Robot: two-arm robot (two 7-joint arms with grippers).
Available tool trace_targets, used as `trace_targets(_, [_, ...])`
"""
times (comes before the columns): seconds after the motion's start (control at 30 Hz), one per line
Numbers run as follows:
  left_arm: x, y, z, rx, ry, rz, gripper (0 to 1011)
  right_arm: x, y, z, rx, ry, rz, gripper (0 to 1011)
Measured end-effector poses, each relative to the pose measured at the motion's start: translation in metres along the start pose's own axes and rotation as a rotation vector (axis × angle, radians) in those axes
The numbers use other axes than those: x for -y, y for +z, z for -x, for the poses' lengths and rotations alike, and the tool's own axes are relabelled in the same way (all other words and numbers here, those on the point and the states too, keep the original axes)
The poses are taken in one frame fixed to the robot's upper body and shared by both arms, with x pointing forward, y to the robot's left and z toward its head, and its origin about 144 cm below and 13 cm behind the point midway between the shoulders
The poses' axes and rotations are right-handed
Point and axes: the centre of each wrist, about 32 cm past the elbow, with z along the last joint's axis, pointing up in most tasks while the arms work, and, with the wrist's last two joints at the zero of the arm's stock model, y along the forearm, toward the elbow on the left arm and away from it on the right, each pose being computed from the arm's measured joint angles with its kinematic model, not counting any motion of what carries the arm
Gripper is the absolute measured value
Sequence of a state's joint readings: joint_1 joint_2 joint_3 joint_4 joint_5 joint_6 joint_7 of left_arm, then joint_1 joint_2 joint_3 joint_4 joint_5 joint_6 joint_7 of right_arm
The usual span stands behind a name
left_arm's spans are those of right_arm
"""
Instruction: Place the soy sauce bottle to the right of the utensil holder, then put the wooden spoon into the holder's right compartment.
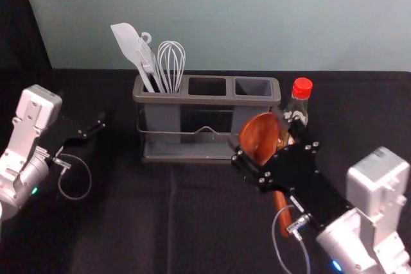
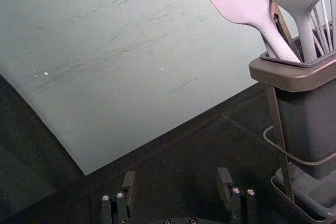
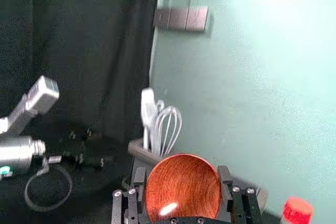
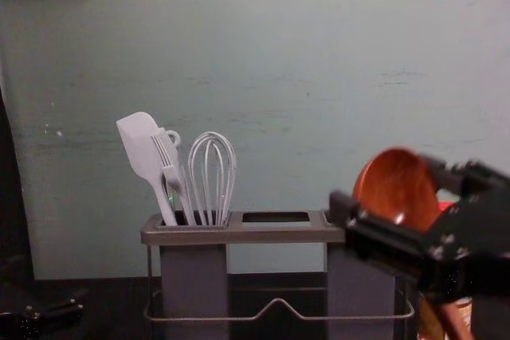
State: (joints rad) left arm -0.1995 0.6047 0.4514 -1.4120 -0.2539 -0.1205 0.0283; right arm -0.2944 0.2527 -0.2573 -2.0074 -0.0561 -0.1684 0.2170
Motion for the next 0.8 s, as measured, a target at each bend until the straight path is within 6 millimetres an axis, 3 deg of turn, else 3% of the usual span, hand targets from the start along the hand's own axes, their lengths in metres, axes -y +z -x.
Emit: trace_targets(0.8, [0.0, 0.0, 0.0, 0.0, 0.0, 0.0, 1000, 0.0031, -0.0018, 0.0, 0.006, -0.015, -0.041, 836])
